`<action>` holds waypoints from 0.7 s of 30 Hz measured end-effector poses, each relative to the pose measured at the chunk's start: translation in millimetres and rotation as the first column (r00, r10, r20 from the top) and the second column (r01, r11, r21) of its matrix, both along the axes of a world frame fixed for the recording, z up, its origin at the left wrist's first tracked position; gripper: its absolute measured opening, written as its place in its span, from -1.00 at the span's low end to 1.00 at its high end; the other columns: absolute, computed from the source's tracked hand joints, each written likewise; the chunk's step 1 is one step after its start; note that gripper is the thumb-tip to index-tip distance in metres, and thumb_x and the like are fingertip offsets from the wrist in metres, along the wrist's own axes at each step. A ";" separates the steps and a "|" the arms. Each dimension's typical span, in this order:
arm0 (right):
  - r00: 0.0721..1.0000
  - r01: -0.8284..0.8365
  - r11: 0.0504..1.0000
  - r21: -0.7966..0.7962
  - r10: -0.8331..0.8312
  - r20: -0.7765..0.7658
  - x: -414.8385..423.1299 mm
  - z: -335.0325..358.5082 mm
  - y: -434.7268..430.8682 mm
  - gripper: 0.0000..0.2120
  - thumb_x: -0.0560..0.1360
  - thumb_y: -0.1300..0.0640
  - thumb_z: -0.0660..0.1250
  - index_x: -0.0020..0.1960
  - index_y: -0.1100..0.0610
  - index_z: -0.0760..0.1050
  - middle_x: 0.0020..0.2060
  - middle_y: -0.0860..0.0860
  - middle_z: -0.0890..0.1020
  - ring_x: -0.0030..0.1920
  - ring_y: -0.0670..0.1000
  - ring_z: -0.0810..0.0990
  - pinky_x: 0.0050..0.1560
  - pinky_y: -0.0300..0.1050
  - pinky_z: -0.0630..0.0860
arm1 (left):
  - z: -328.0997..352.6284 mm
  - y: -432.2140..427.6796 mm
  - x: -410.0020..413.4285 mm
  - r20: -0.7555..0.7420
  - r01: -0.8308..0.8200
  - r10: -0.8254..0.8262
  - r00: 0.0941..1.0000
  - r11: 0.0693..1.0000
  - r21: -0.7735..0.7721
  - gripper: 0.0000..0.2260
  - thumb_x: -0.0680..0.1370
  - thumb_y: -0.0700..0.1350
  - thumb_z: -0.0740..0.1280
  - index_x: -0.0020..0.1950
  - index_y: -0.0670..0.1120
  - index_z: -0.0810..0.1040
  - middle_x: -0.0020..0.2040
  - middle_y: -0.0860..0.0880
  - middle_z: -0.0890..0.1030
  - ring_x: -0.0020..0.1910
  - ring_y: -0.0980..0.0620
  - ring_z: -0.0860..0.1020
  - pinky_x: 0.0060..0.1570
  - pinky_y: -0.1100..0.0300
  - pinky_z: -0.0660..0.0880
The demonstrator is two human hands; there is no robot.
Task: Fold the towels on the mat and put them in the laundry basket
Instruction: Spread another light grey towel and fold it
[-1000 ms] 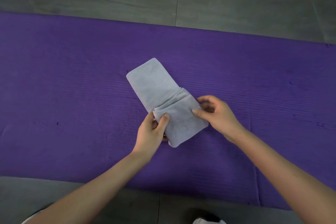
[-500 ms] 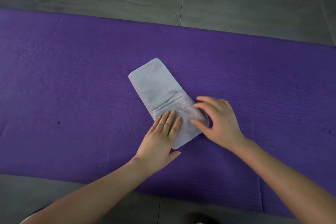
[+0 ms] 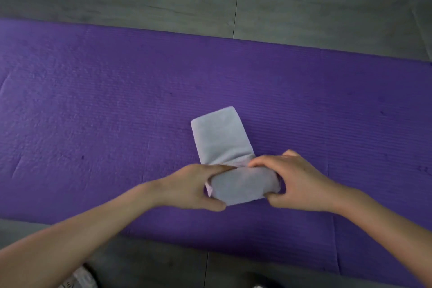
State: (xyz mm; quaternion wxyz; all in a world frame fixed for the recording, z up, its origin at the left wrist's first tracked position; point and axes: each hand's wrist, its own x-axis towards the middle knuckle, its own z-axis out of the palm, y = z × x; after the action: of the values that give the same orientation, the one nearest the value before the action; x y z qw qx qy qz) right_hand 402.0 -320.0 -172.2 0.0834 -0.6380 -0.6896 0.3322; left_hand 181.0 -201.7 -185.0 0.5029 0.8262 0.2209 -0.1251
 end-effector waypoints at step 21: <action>0.623 0.534 0.686 -0.494 -0.714 -0.319 -5.3 -37.6 86.3 -0.39 0.38 -0.29 0.33 0.30 0.03 0.40 0.09 -0.08 0.60 0.03 -0.10 0.62 -0.03 -0.10 0.58 | -13.8 42.2 9.3 -0.392 -0.813 0.797 0.460 0.200 -0.548 -0.85 0.47 -0.05 0.38 -0.03 -0.09 0.63 -0.05 -0.01 0.69 0.03 0.01 0.60 0.01 0.14 0.54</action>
State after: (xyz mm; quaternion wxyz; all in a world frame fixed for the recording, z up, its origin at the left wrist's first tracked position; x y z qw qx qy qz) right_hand 396.7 -233.7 -209.8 0.2510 -0.7382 -0.3029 0.5480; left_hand 190.3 -159.5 -198.8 0.7502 0.3423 0.5606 0.0759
